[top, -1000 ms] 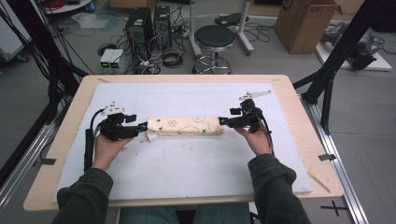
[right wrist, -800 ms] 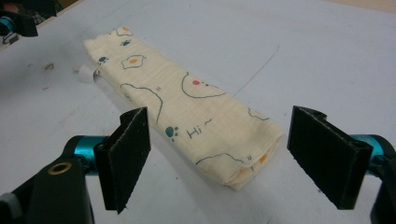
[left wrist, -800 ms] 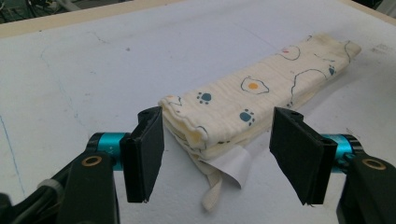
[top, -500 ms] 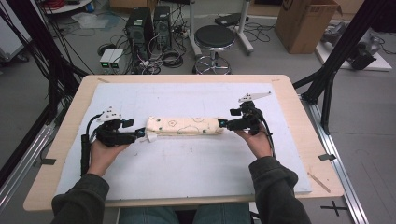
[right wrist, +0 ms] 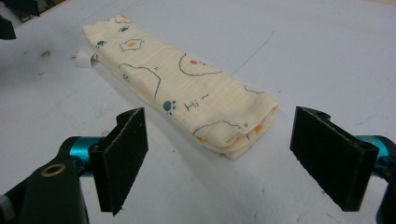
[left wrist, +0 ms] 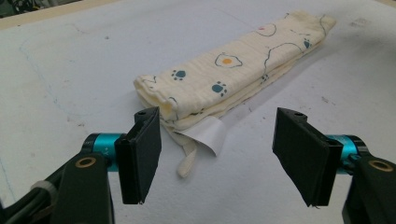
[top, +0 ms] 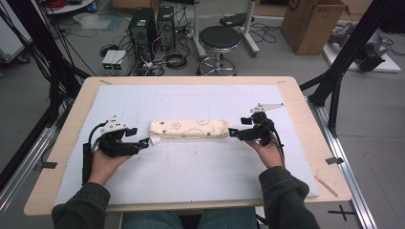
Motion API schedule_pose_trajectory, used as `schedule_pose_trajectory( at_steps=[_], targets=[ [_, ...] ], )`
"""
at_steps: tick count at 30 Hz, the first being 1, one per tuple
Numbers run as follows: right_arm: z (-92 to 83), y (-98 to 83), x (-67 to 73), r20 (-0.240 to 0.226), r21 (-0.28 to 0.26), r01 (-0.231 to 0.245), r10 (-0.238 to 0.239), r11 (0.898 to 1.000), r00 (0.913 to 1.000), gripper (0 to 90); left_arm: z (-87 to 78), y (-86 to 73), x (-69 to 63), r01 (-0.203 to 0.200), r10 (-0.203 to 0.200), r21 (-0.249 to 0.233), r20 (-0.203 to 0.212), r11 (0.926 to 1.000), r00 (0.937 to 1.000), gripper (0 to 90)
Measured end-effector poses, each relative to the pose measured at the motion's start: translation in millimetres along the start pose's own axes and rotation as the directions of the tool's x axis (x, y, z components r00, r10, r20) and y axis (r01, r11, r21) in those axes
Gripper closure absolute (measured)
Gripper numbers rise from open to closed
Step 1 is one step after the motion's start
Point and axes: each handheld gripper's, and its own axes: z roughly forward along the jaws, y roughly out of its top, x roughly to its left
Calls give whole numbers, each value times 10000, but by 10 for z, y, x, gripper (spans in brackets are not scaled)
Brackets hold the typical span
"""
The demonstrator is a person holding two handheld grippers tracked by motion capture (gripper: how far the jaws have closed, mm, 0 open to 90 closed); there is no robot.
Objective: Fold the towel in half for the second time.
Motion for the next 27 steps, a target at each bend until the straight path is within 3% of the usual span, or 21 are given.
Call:
schedule_pose_trajectory(
  at_steps=[3, 11, 17, 27],
  targets=[
    [-35, -39, -17, -71, 38, -155, 156, 9999, 9999, 171, -8, -14, -15, 8, -8, -21, 34, 10000, 10000, 330],
    [-121, -128, 17, -17, -104, 57, -57, 9999, 10000, 163, -63, -80, -46, -76, 76, -5, 88, 10000, 9999, 326],
    [-174, -213, 30, -29, -168, -47, 47, 9998, 10000, 150, -100, -123, -45, -42, 41, 61, 92, 10000, 9999, 324],
    [-280, -351, 34, 73, -224, -111, 113, 9997, 9999, 128, -155, -147, -136, -276, 274, 85, 186, 9996, 9995, 311]
  ],
)
